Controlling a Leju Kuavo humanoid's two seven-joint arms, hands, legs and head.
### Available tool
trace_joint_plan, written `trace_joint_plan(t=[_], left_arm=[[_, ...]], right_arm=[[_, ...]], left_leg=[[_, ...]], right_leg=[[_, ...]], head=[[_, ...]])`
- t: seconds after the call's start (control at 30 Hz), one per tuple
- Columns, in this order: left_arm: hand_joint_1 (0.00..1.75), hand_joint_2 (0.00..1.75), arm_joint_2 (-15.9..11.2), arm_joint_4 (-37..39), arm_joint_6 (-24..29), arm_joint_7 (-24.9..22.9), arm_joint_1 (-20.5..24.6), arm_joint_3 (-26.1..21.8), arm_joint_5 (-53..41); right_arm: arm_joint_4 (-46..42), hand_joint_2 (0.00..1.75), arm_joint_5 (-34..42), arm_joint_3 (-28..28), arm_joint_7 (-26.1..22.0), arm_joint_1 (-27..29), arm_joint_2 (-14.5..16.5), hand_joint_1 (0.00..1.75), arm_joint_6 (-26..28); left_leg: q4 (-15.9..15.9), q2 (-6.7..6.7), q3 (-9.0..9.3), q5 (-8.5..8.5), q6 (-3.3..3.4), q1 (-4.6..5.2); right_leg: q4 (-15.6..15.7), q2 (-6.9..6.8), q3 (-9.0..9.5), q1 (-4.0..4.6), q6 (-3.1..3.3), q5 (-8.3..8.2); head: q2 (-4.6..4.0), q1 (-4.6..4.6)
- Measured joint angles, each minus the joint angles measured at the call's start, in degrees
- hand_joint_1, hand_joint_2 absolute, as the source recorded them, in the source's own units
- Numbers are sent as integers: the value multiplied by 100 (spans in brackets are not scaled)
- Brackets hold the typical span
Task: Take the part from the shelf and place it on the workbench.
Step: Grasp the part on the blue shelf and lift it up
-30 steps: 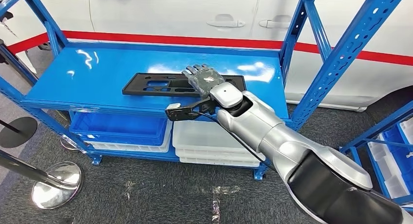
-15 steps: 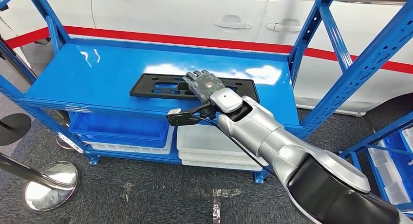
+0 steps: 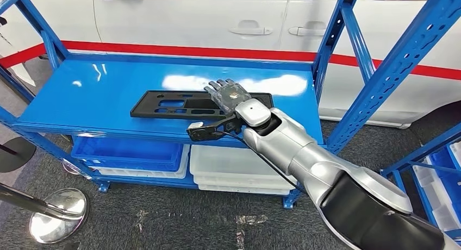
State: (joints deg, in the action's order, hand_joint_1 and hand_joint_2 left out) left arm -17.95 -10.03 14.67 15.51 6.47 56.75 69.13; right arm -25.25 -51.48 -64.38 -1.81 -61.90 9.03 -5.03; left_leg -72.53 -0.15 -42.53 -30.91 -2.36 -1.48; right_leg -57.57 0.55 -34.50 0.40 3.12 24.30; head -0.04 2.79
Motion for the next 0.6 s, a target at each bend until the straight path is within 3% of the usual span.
trace_joint_plan(t=[0.03, 0.07, 0.13, 0.2, 0.33, 0.37, 0.47, 0.5, 0.53, 0.6], left_arm=[[0, 0, 1, 0, 1, 8, -7, 0, 0], [0, 0, 1, 0, 2, 19, -9, 1, 0], [0, 0, -2, 0, 5, 41, 0, 1, 1], [0, 0, -3, 1, 14, 56, 8, 1, 2], [0, 0, 4, 2, 30, 64, 11, 3, 2], [0, 0, 5, 2, 34, 66, 14, 4, 2], [0, 0, 3, 2, 61, 77, 14, 4, 2], [0, 0, 4, 2, 72, 84, 12, 4, 2], [0, 0, 4, 2, 85, 93, 10, 4, 2], [0, 0, 5, 2, 104, 109, 11, 4, 3]], right_arm=[[1, 175, 1, -1, -1, 18, 0, 0, -1], [1, 175, 2, -1, -2, 29, 0, 0, -1], [3, 175, 3, -1, -3, 36, -3, 0, 1], [9, 175, 3, -2, -6, 50, -9, 0, 4], [26, 175, 2, -3, -15, 81, -33, 0, 5], [28, 175, -1, -3, -20, 86, -40, 0, -1], [47, 175, -12, -8, -51, 175, -69, 0, -63], [56, 175, -17, -10, -58, 228, -79, 0, -84], [66, 175, -23, -11, -62, 281, -86, 0, -97], [79, 175, -42, -14, -62, 339, -92, 0, -102]], left_leg=[[136, 1, 11, 169, -5, -1], [455, 2, 124, 402, -6, -1], [1090, 3, 394, 675, 17, 12], [1302, -7, 497, 669, 79, 34], [1330, -16, 540, 644, 205, -1], [1337, -15, 561, 634, 232, -8], [1338, -17, 615, 587, 283, -6], [1338, -20, 639, 568, 287, -6], [1338, -24, 671, 546, 285, -6], [1341, -32, 742, 500, 268, -2]], right_leg=[[-28, 6, 8, 0, -7, 32], [-65, 11, 18, -3, -20, 71], [-152, 16, 13, 8, -65, 154], [-194, 24, -15, 34, -113, 201], [-365, 21, -82, 42, -213, 336], [-597, 15, -193, 29, -248, 451], [-1598, 2, -748, -16, -302, 782], [-1738, 1, -861, -24, -302, 758], [-1646, 1, -863, -29, -290, 614], [-975, 2, -623, -20, -230, 172]], head=[[0, 1], [0, 1], [1, 8], [1, 14], [1, 7], [1, 1], [1, -18], [1, -20], [1, -20], [0, -21]])
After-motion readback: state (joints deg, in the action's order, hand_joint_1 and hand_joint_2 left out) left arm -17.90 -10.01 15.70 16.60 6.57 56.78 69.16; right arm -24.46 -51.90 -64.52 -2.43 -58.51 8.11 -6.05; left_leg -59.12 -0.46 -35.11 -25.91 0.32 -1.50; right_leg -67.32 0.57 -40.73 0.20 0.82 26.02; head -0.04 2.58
